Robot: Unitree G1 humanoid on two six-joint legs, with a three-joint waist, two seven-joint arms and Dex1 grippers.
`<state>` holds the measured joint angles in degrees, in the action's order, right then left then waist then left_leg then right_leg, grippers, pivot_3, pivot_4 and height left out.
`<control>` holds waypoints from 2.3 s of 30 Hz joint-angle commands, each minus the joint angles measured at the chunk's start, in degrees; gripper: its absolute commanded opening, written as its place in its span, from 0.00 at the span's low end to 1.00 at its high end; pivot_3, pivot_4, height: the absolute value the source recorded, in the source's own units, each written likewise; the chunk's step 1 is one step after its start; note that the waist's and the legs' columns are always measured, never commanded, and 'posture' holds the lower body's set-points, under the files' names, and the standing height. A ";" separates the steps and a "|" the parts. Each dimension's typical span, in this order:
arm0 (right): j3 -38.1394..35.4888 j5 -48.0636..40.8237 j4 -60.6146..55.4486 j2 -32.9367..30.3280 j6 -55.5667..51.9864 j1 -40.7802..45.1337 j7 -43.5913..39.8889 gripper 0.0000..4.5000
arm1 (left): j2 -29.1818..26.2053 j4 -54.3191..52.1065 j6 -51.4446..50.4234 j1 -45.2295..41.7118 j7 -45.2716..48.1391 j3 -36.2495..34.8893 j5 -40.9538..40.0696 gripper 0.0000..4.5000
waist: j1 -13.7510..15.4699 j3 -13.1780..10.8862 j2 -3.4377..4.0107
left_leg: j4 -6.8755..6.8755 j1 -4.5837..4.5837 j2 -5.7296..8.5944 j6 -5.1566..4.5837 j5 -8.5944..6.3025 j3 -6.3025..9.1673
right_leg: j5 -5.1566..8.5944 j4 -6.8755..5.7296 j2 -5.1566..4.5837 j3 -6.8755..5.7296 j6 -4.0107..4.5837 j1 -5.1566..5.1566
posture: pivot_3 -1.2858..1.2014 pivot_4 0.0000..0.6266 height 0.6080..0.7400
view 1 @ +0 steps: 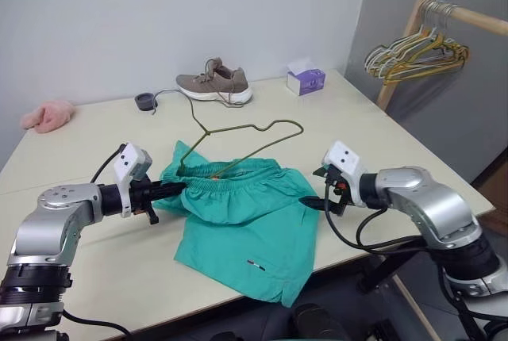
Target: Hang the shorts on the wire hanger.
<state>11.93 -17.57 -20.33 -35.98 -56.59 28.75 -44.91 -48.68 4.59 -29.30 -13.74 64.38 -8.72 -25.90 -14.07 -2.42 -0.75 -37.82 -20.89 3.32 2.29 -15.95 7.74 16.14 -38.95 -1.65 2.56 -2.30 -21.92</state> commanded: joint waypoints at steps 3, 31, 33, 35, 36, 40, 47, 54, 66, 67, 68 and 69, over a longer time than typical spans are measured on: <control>-2.58 0.43 3.21 4.88 -0.14 4.77 5.77 0.99 | -0.31 -0.24 1.22 -1.79 0.07 -0.77 0.00 0.00 | -0.33 0.00 0.00 | 0.01 0.01 -0.01 0.00 0.00 -0.01 | 0.00 0.00 0.00 0.00 0.01 -0.01 | 0.41 0.00 1.00; 9.26 10.19 40.74 20.23 16.68 17.89 -1.55 0.45 | 0.10 0.48 1.50 -3.07 0.02 0.02 0.50 0.00 | -1.58 -0.02 0.04 | 0.02 0.00 0.04 0.00 0.00 0.05 | -0.20 -0.10 -0.01 0.00 0.33 -0.07 | 0.41 0.00 1.00; 8.90 10.39 39.64 20.12 16.46 16.72 -0.62 0.30 | 0.08 0.52 1.52 -3.00 -0.02 -0.05 0.50 0.00 | -1.57 -0.02 0.03 | 0.01 0.00 0.05 0.00 0.00 0.05 | -0.20 -0.09 -0.01 0.01 0.34 -0.07 | 0.41 0.00 1.00; 8.39 10.65 38.46 19.96 16.56 15.52 0.56 0.13 | 0.07 0.54 1.52 -2.97 -0.10 -0.13 0.49 0.00 | -1.57 -0.02 0.03 | 0.01 0.00 0.05 0.00 0.00 0.05 | -0.20 -0.09 -0.01 0.01 0.34 -0.08 | 0.41 0.00 1.00; 8.26 11.05 37.54 19.55 16.88 14.74 1.13 0.05 | 0.05 0.62 1.54 -3.00 -0.14 -0.21 0.49 0.00 | -1.57 -0.02 0.03 | 0.02 0.00 0.04 0.00 0.00 0.05 | -0.20 -0.09 -0.01 0.00 0.34 -0.07 | 0.41 0.00 1.00; 6.95 11.88 32.65 17.33 17.24 11.50 2.62 0.00 | -0.34 0.64 1.45 -2.65 -0.12 -0.74 0.35 0.00 | -1.54 -0.02 0.04 | 0.01 0.00 0.05 0.01 0.00 0.05 | -0.20 -0.09 -0.01 0.01 0.33 -0.07 | 0.41 0.00 1.00; 1.23 10.30 24.66 11.24 13.66 7.06 2.87 0.00 | -4.17 1.01 0.34 -0.27 3.29 -2.66 -0.71 0.00 | -1.53 -0.02 0.04 | 0.02 -0.01 0.04 0.00 0.00 0.05 | -0.19 -0.09 -0.01 0.01 0.31 -0.06 | 0.41 0.00 1.00; -2.30 7.71 20.82 7.98 10.52 4.73 3.78 0.00 | -8.25 5.55 2.09 -1.95 5.89 -2.56 0.24 0.00 | -1.53 -0.04 0.07 | 0.03 -0.01 0.03 0.00 0.00 0.03 | -0.13 -0.07 -0.01 0.00 0.22 -0.06 | 0.40 0.00 1.00; -7.57 3.65 17.77 7.12 5.97 3.72 8.40 0.00 | -13.35 10.01 7.83 -3.22 11.81 0.21 4.04 0.00 | -1.46 -0.06 0.10 | 0.04 -0.01 0.03 0.00 0.00 0.02 | -0.13 -0.06 -0.01 0.01 0.22 -0.06 | 0.40 0.00 1.00; -7.66 3.50 17.65 6.97 5.90 3.73 8.57 0.00 | -13.93 10.45 8.91 -3.30 12.21 0.79 4.90 0.00 | -1.47 -0.06 0.10 | 0.04 -0.01 0.03 0.00 0.00 0.02 | -0.13 -0.06 -0.01 0.01 0.22 -0.07 | 0.40 0.00 1.00; -7.72 3.26 17.53 6.82 5.79 3.74 8.74 0.00 | -14.42 10.96 10.03 -3.38 12.44 1.35 5.74 0.00 | -1.48 -0.06 0.10 | 0.04 -0.01 0.03 0.00 0.00 0.02 | -0.13 -0.06 -0.01 0.01 0.22 -0.06 | 0.40 0.00 1.00; -7.69 3.09 17.40 6.64 5.77 3.74 8.89 0.00 | -14.60 11.82 10.89 -3.84 12.29 1.74 6.31 0.00 | -1.48 -0.07 0.12 | 0.04 -0.01 0.03 0.00 0.00 0.02 | -0.13 -0.06 -0.01 0.01 0.22 -0.06 | 0.40 0.00 1.00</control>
<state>10.18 -17.03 -4.08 -25.66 -49.94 32.51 -40.33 -59.88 12.97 -19.65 -16.87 76.82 -4.76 -22.44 -15.55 -2.49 -0.63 -37.78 -20.91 3.35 2.29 -15.95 7.74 16.01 -39.01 -1.65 2.58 -2.08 -21.99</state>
